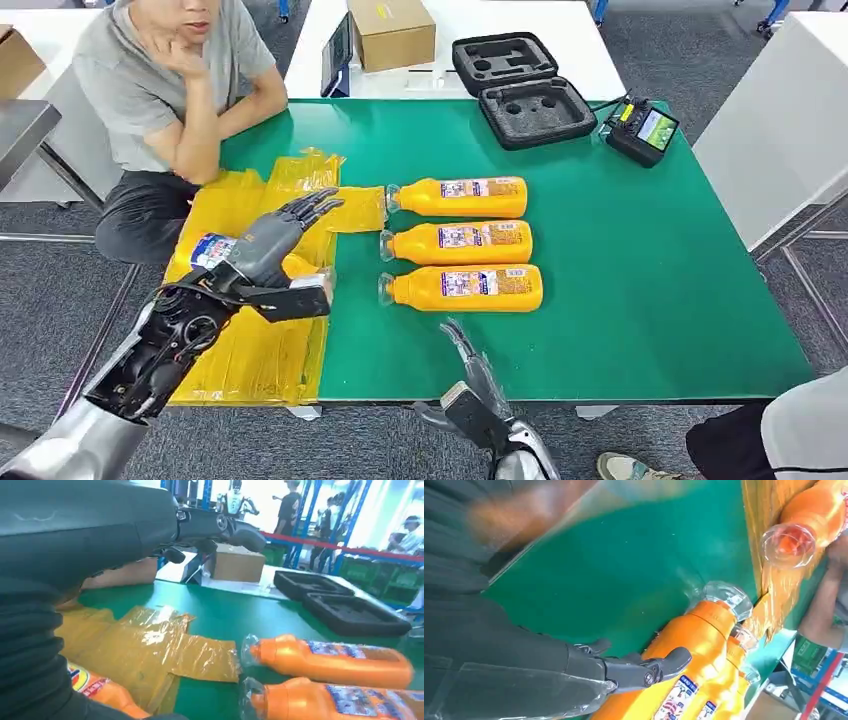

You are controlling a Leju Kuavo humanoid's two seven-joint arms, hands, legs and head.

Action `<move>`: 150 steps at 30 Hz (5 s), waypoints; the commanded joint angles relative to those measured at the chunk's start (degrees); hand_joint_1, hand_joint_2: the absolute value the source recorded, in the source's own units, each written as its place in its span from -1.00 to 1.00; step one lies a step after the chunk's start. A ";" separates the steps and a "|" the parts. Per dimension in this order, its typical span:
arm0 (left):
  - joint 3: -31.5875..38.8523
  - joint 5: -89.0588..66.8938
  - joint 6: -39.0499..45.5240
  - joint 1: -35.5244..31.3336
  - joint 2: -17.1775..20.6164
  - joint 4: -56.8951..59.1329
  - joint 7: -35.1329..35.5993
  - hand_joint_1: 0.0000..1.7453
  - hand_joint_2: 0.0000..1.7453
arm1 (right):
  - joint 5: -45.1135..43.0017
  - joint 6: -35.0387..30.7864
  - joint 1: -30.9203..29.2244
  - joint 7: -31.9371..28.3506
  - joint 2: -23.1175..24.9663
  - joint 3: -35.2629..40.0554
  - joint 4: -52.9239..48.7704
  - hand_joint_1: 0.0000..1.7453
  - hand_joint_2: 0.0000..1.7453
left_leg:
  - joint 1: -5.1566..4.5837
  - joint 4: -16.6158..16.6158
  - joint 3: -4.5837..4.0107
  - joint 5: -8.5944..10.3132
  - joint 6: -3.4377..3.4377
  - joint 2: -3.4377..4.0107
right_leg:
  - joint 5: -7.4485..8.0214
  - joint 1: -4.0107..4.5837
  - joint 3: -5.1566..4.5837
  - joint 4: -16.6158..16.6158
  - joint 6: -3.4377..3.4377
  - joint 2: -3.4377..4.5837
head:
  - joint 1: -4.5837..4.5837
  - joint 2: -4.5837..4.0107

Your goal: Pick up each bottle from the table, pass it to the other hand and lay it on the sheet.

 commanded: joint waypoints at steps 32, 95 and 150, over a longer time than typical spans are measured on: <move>7.49 17.25 -1.61 25.31 -17.44 -13.72 -10.40 -1.00 1.00 | 39.99 -18.74 -3.82 16.74 -8.97 -7.43 -8.57 -1.00 1.00 | -0.07 -0.05 0.17 -0.14 -0.06 0.02 | -0.04 -0.06 0.18 -0.11 -0.03 0.09 | -0.02 0.00; 3.24 20.36 -3.59 18.20 -18.96 -1.69 -11.89 -1.00 1.00 | 45.05 -22.25 -23.74 14.16 -10.99 -5.17 20.11 -1.00 1.00 | -0.07 0.00 0.22 -0.10 -0.01 0.05 | -0.01 -0.06 0.20 -0.06 -0.01 0.10 | -0.02 0.00; 2.20 19.43 -1.11 17.77 -18.39 -1.52 -13.03 -1.00 1.00 | 36.10 -8.06 -29.41 9.68 -7.55 0.01 30.65 1.00 1.00 | -0.05 -0.04 0.24 -0.06 -0.02 -0.11 | -0.03 -0.04 0.28 -0.09 -0.02 -0.05 | -0.02 0.00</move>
